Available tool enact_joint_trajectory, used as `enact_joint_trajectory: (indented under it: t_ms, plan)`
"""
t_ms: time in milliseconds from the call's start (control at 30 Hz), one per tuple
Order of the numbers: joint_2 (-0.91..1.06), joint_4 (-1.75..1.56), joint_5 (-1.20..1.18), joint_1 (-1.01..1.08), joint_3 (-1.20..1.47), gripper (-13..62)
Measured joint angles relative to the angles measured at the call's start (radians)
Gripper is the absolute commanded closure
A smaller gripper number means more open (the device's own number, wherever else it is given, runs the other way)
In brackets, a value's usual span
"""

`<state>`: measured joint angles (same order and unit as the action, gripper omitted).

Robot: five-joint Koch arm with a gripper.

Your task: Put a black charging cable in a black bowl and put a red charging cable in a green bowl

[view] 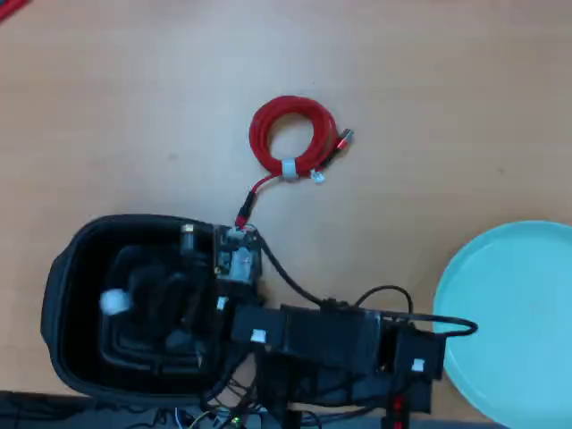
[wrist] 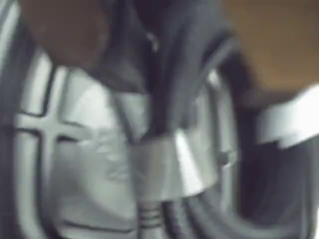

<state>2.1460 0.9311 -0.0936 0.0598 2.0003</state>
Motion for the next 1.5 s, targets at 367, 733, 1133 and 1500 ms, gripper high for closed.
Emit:
enact_joint_trajectory:
  t_ms: [367,733,1133,1500]
  plan:
    - [0.003,-0.034,0.058,-0.072,0.0,2.3]
    - [0.04,-0.034,0.33,0.457,0.0,3.8]
    - [-0.29,-0.273,0.431,0.946,0.0,2.9]
    - [-0.446,-0.276,0.347,0.994,-0.002,3.9]
